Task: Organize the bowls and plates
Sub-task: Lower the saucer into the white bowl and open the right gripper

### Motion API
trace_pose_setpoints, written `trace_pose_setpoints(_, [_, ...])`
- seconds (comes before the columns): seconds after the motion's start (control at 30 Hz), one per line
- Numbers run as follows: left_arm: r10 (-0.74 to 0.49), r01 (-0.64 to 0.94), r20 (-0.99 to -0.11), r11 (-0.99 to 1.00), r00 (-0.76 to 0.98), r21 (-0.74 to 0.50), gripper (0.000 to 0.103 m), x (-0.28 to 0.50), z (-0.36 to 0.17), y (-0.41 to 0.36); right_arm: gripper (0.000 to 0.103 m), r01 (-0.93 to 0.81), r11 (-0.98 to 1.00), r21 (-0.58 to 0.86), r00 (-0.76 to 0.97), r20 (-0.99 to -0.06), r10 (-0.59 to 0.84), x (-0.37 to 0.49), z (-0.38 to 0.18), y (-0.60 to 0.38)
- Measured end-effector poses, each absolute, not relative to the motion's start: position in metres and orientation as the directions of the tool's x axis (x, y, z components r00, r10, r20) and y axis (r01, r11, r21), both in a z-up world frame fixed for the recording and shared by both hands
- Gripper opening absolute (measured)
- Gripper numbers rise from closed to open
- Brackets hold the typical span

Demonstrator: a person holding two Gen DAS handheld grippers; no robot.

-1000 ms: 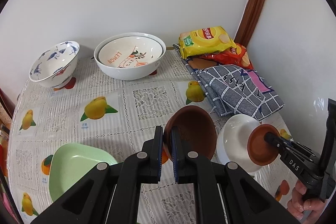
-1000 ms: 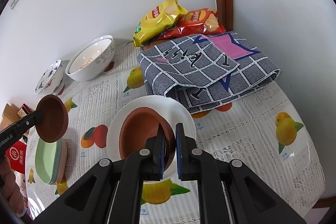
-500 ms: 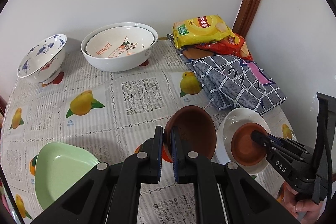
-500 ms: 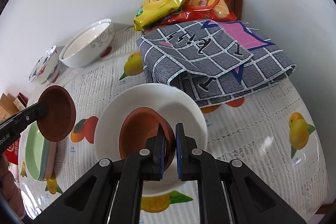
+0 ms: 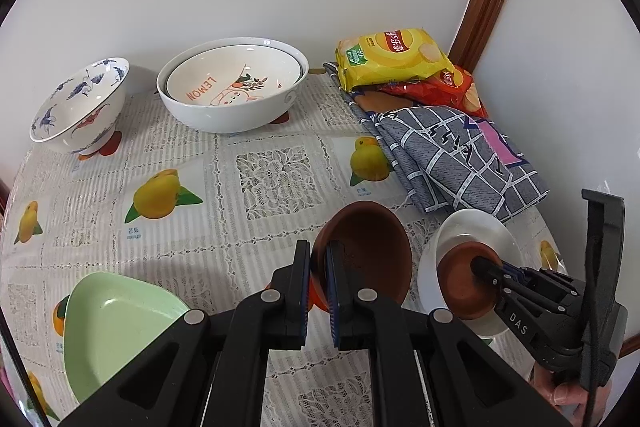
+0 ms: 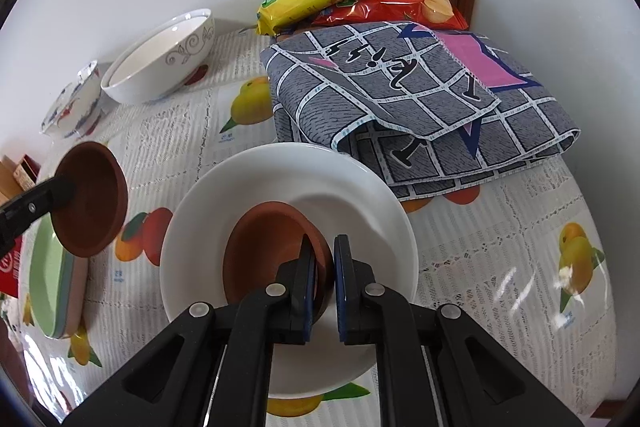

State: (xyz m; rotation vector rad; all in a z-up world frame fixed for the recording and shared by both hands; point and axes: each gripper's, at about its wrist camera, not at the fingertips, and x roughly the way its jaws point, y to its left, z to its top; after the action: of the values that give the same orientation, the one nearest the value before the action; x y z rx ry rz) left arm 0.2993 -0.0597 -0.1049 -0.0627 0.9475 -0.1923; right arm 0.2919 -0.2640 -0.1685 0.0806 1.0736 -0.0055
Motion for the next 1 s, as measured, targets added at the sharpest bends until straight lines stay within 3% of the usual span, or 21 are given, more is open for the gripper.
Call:
trace_pose_setpoints(0.33, [-0.188, 0.136, -0.81, 0.981, 0.555, -0.135, 0.008, 0.3, -0.108, -0.058, 0.012, 0.012, 0.995, -0.096, 0.477, -0.874, -0.09, 0.297, -0.175, -0.249])
trace_pose_setpoints(1.0, [-0.189, 0.122, -0.807, 0.982, 0.56, -0.145, 0.008, 0.29, -0.103, -0.043, 0.018, -0.027, 0.99, -0.135, 0.482, -0.87, -0.106, 0.296, -0.176, -0.242])
